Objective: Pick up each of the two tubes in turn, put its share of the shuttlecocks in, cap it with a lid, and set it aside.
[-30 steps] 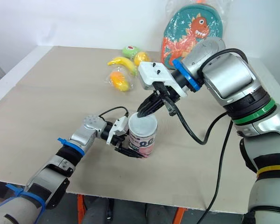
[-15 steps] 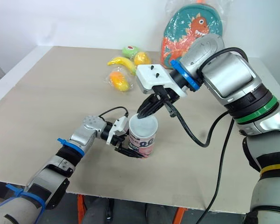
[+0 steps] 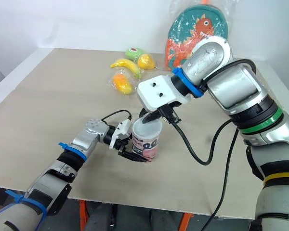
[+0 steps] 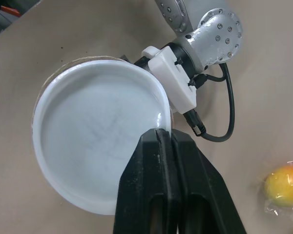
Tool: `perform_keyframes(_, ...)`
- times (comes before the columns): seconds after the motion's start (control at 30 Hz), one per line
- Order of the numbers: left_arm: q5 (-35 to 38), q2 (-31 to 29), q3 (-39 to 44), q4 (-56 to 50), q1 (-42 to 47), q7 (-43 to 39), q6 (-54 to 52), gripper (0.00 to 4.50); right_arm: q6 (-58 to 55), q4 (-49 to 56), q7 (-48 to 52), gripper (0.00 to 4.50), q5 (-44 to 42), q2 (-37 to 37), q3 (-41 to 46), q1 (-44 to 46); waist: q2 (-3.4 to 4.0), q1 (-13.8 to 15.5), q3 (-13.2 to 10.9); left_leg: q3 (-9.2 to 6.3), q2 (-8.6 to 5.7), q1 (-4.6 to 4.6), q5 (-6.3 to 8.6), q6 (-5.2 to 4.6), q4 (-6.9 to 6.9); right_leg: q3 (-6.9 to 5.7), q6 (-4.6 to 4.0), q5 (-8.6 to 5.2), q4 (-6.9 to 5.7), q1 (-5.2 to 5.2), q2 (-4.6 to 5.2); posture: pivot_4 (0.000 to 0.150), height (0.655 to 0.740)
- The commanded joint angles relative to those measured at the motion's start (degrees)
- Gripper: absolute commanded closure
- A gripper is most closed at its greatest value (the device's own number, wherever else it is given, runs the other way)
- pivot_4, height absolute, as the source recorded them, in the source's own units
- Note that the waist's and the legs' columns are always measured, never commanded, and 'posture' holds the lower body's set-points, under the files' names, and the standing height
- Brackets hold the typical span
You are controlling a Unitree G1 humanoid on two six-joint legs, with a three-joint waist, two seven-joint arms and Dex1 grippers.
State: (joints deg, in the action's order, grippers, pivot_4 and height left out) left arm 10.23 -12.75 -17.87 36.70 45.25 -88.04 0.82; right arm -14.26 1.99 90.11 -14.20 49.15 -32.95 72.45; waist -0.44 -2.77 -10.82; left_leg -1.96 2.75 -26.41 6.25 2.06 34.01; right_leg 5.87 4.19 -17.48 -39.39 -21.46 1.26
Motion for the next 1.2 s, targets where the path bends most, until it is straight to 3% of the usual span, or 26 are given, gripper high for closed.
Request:
perform_keyframes(0.03,-0.3,-0.7,0.2,-0.4,-0.3,-0.3,-0.2,1.54,-3.5,1.9,2.4,2.21,-1.3,0.6,-0.7,-1.4,-0.01,0.0,0.0,0.00,0.00,0.00,0.00,0.00,0.00,-0.01,-0.03,0.02,0.00,0.01,0.00,0.150,0.7400)
perform_keyframes(0.2,-0.3,-0.6,0.3,-0.3,0.0,-0.4,-0.4,1.54,-7.0,2.2,2.4,0.04,-3.0,-0.6,1.5,-1.4,0.00,0.0,0.0,0.00,0.01,-0.01,0.00,0.00,-0.02,-0.01,-0.07,0.00,0.00,0.00,0.00,0.150,0.7400)
perform_keyframes(0.73,-0.2,-0.2,0.3,0.8,0.8,-0.6,-0.1,1.54,-12.3,-4.4,2.3,0.04,-4.2,-4.8,10.0,5.5,0.00,0.0,0.0,-0.01,0.00,-0.04,0.00,0.00,-0.06,-0.03,-0.09,-0.02,0.00,-0.05,-0.01,0.150,0.7400)
perform_keyframes(0.93,-0.2,-0.2,0.4,0.7,0.7,-0.4,-0.2,1.54,-13.6,2.6,2.4,0.04,-6.1,-0.3,11.4,2.4,-0.01,0.0,0.0,-0.01,-0.01,-0.07,0.00,0.00,-0.09,-0.01,-0.07,-0.03,0.01,-0.08,0.00,0.150,0.7400)
perform_keyframes(1.2,-0.3,-0.2,0.4,0.8,0.6,-0.5,-0.3,1.54,-11.3,7.7,2.2,0.04,-1.7,5.6,11.2,-3.3,-0.01,0.0,0.0,0.00,-0.01,-0.07,0.00,0.01,-0.07,0.00,-0.04,-0.04,0.00,-0.10,0.00,0.150,0.7400)
